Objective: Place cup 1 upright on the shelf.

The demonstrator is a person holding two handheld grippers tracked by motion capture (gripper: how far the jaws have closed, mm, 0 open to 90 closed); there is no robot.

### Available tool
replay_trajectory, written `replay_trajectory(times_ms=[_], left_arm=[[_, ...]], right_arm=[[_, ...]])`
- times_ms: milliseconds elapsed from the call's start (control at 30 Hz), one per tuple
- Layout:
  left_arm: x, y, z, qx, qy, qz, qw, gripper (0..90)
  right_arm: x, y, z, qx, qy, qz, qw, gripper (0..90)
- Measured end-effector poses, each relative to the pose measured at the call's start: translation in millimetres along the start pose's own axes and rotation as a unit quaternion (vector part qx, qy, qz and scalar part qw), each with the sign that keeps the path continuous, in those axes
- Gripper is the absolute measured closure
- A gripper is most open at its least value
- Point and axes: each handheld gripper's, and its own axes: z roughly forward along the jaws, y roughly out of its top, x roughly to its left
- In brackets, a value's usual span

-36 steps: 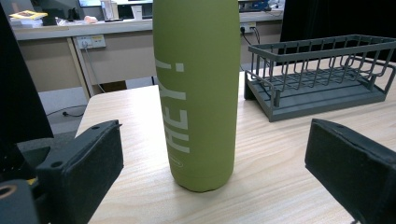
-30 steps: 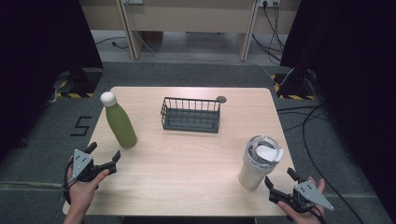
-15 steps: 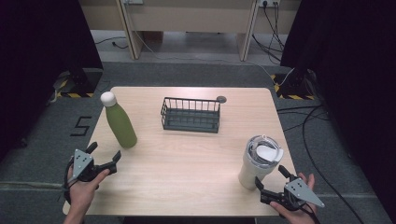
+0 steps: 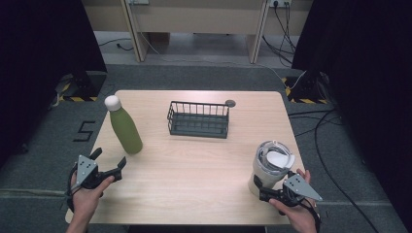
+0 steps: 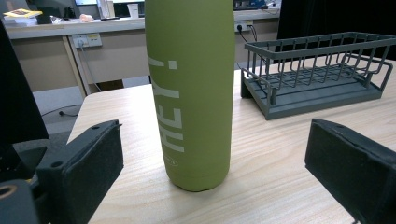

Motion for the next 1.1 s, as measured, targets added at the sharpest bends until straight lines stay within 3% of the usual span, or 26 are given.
replay_trajectory(times_ms=[767, 1100], left_arm=[[-1.8, -2.1, 7.3, 0.011, 0.001, -0.003, 0.9999, 6.2], [0.1, -4.3, -0.3, 0.007, 0.003, -0.001, 1.0000, 6.2]], right_arm=[[-3.1, 3.8, 9.7, 0.000, 0.010, 0.003, 0.9999, 9.1], [1.3, 9.3, 13.1, 0.007, 0.020, 0.010, 0.9997, 9.2]])
